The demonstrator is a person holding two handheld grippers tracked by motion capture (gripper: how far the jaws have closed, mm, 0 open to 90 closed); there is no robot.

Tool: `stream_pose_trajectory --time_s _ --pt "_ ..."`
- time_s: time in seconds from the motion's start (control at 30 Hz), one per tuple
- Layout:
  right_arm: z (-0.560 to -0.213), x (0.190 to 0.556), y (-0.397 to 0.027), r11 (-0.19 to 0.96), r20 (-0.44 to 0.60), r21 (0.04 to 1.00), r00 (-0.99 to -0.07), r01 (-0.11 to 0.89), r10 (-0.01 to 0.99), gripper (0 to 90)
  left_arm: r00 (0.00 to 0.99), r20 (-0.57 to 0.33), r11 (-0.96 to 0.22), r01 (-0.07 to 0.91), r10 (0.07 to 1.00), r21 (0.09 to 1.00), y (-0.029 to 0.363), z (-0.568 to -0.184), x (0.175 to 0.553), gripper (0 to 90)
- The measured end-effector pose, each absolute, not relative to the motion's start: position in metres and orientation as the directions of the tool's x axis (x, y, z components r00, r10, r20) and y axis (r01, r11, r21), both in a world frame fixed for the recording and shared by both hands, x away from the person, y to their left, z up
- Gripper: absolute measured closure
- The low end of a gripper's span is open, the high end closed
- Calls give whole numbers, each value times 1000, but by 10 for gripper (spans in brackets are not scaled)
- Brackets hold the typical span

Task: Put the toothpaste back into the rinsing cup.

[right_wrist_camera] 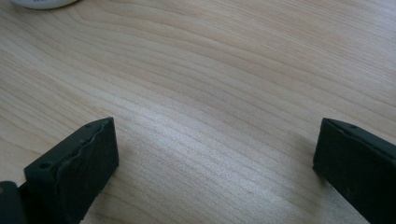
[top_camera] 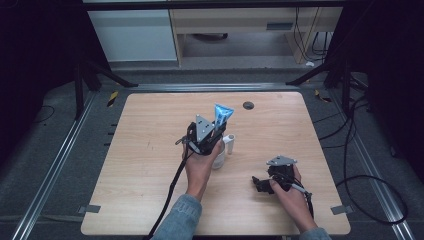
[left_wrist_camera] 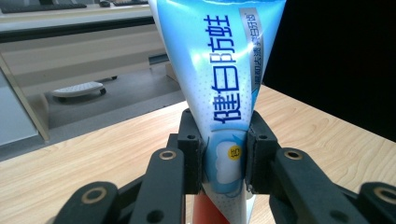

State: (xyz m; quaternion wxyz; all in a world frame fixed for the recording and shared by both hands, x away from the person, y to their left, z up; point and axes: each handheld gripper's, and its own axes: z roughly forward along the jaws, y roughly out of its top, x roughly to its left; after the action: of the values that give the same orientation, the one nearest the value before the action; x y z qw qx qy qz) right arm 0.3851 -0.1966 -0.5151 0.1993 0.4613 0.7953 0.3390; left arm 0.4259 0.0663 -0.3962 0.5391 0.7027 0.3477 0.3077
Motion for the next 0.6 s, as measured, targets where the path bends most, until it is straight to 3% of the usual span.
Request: stream_pose_trajectory --time_s 0.6 --pt "-515 385 -197 345 -5 723 -495 598 869 3 568 52 -187 182 822 965 67 -412 425 720"
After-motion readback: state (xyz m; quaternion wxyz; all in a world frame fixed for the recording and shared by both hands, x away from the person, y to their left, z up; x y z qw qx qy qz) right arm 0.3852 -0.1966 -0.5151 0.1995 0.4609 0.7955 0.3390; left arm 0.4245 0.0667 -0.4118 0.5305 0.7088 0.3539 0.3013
